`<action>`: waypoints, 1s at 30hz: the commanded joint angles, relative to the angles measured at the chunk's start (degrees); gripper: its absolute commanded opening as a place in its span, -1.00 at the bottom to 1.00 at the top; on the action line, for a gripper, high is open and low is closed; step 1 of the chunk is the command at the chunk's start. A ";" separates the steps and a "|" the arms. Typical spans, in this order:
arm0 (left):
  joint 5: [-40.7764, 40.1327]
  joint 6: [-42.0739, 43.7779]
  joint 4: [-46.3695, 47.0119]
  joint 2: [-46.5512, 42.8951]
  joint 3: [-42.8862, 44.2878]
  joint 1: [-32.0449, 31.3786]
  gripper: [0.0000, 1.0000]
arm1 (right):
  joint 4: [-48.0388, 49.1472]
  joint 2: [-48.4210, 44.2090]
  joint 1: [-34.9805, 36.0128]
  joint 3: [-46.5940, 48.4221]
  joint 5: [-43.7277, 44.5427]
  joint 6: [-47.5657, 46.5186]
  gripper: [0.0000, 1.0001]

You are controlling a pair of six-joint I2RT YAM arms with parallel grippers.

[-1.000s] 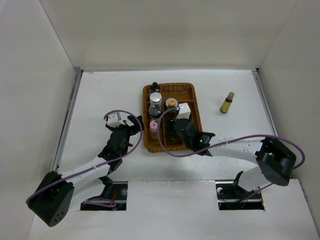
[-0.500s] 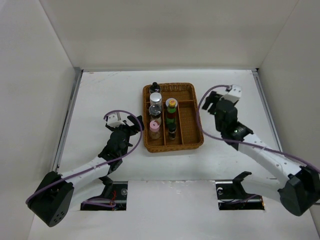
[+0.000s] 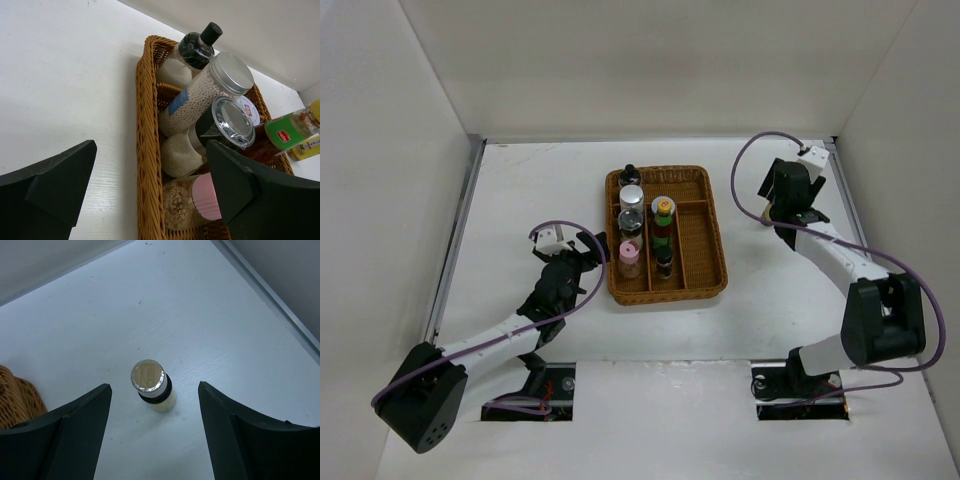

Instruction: Organize the condiment bottles

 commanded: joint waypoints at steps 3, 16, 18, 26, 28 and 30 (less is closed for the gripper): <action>0.77 -0.69 2.86 -0.13 -0.17 -0.09 0.85 | 2.34 3.80 -1.86 5.70 -3.06 -1.25 0.51; 0.77 -0.69 2.95 0.75 0.01 0.44 0.85 | 2.51 9.87 -3.36 8.33 -5.08 0.68 -0.05; 0.77 -0.69 2.95 0.66 -0.08 0.44 0.85 | 2.69 9.78 -3.36 8.69 -4.38 0.33 -0.27; 0.77 -0.69 2.95 0.66 -0.08 0.53 0.85 | 7.88 -3.12 1.81 5.09 -0.42 -3.97 -0.45; 0.77 -0.69 2.95 0.83 0.01 0.62 0.85 | 6.47 -5.41 4.71 5.61 -2.34 -4.06 -0.44; 0.77 -0.69 2.95 0.49 0.01 0.53 0.85 | 5.59 -6.74 7.96 6.23 -4.37 -3.89 -0.44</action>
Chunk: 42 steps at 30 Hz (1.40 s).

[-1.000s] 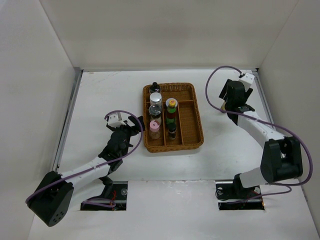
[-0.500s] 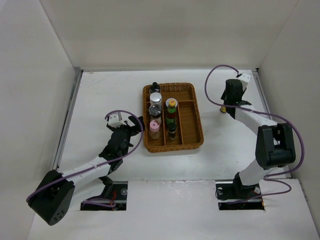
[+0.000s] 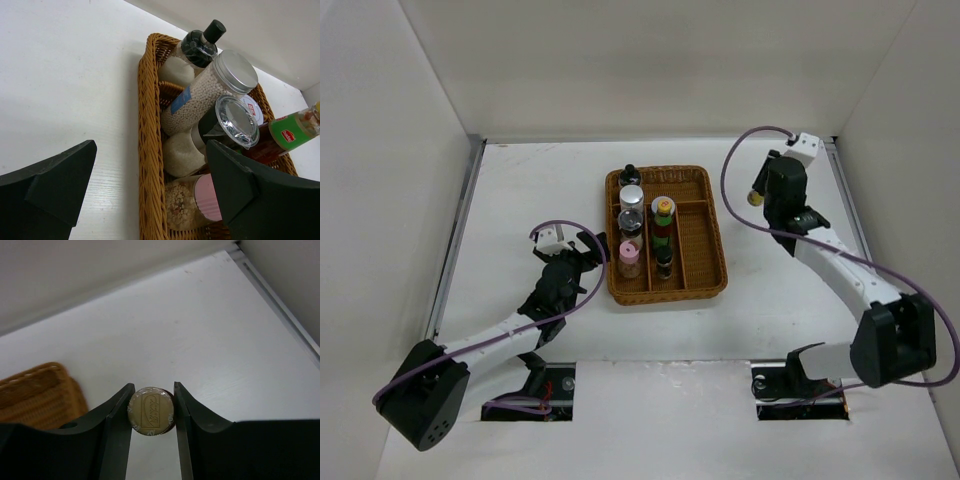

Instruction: Organize the condiment bottles

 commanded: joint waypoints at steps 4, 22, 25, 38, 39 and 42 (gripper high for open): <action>0.31 -0.53 2.14 -1.11 -0.08 0.84 0.85 | 5.52 -3.62 10.07 3.24 -4.19 -0.41 -0.44; -7.16 -3.17 -0.76 -5.34 -2.28 4.35 1.00 | 15.45 12.55 16.50 4.64 -9.82 0.30 -0.45; -6.90 -3.70 -1.47 -5.51 -2.19 4.53 1.00 | 15.98 13.87 16.93 4.64 -8.85 -0.58 -0.44; -7.25 -3.87 -1.56 -5.07 -2.10 4.88 1.00 | 16.95 14.49 20.28 2.89 -4.28 -2.96 0.28; -7.16 -3.87 -1.73 -5.07 -2.01 4.88 1.00 | 16.69 14.14 20.28 2.89 -4.28 -2.87 0.32; -7.25 -3.87 -1.82 -5.07 -1.93 4.79 1.00 | 16.51 12.48 20.28 2.53 -3.93 -2.70 0.35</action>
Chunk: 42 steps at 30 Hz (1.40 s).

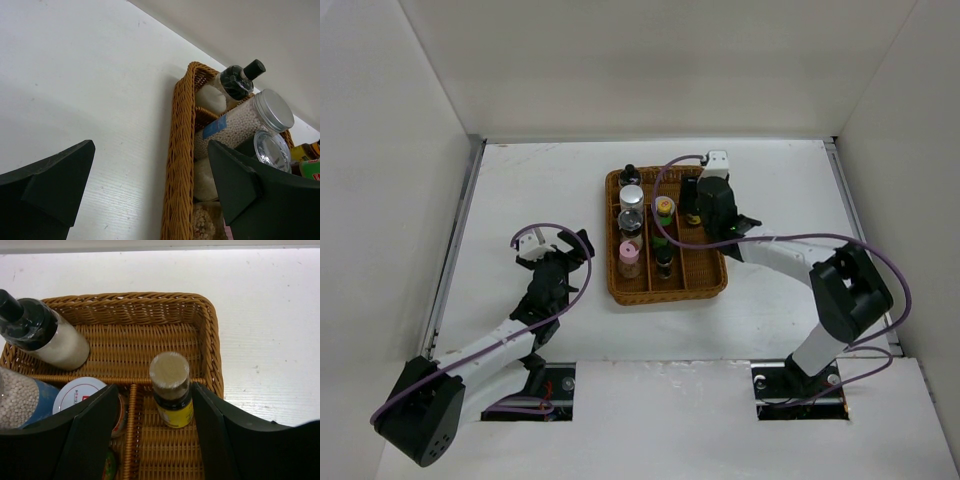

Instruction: Organize the condiment bottles

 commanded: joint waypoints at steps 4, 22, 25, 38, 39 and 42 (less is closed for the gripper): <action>-0.78 -0.62 1.13 -1.03 -0.33 0.29 1.00 | 2.52 -5.61 -0.05 0.74 2.32 0.69 0.44; -2.27 -7.55 -12.64 -1.22 3.53 4.94 1.00 | 3.93 -39.96 -7.60 -31.94 11.21 25.73 1.00; 1.23 -9.84 -19.07 3.17 7.65 8.28 1.00 | 3.40 -46.29 -9.71 -35.99 10.06 29.16 1.00; 8.54 -10.90 -31.57 7.93 19.97 10.22 1.00 | 5.50 -48.16 -12.27 -42.06 6.28 38.66 1.00; 8.62 -10.90 -31.65 8.46 20.75 10.05 1.00 | 5.94 -47.72 -12.27 -42.06 6.54 38.58 1.00; 8.54 -10.72 -33.23 9.95 22.86 9.09 1.00 | 6.74 -46.06 -12.27 -41.71 5.84 38.31 1.00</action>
